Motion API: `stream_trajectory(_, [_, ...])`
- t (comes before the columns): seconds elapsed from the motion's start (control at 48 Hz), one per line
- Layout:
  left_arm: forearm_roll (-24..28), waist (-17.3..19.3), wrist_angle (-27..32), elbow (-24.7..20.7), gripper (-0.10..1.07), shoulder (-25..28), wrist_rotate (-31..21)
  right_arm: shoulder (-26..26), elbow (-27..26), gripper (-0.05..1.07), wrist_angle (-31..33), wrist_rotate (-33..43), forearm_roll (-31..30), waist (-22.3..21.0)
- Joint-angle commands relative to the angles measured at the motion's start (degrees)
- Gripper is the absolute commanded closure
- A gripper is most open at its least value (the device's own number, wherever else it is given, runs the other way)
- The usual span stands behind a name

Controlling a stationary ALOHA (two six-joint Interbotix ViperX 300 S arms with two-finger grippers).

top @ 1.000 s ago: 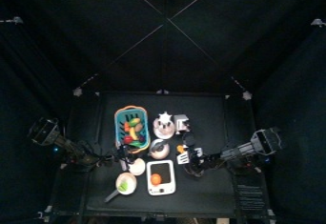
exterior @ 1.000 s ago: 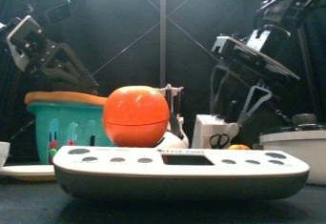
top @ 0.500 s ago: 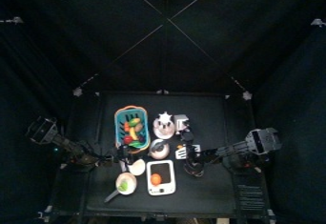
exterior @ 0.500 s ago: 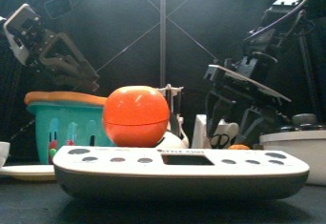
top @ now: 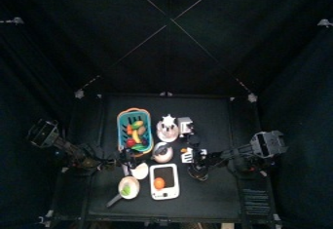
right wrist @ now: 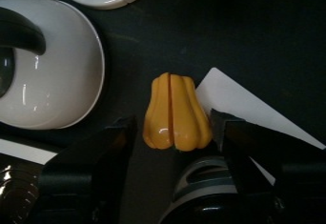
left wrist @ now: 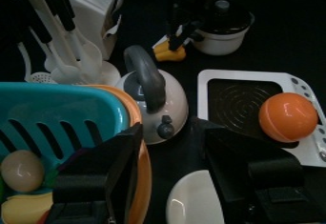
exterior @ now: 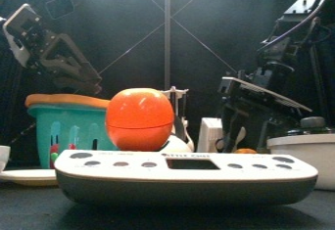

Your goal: Grab squash and place into pan

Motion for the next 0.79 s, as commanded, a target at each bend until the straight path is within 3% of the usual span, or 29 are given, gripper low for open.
stream_trajectory(0.0, [0.09,0.00,0.18,-0.79,0.14,0.00,0.00,0.26,-0.79,0.09,-0.97,0.00,-0.09,-0.53])
stream_trajectory(0.312, [0.00,0.00,0.18,-0.53,0.14,0.09,0.00,1.14,-0.70,0.13,-1.32,0.00,-1.49,-1.76])
stream_trajectory(0.646, [0.00,0.00,0.18,-0.35,0.14,0.09,-0.09,-0.26,-1.23,0.42,-1.32,0.09,-2.20,-1.58])
stream_trajectory(0.771, [0.00,0.00,0.18,-0.35,0.14,0.00,-0.09,-1.93,-1.32,0.43,-1.32,0.18,-3.52,-1.58])
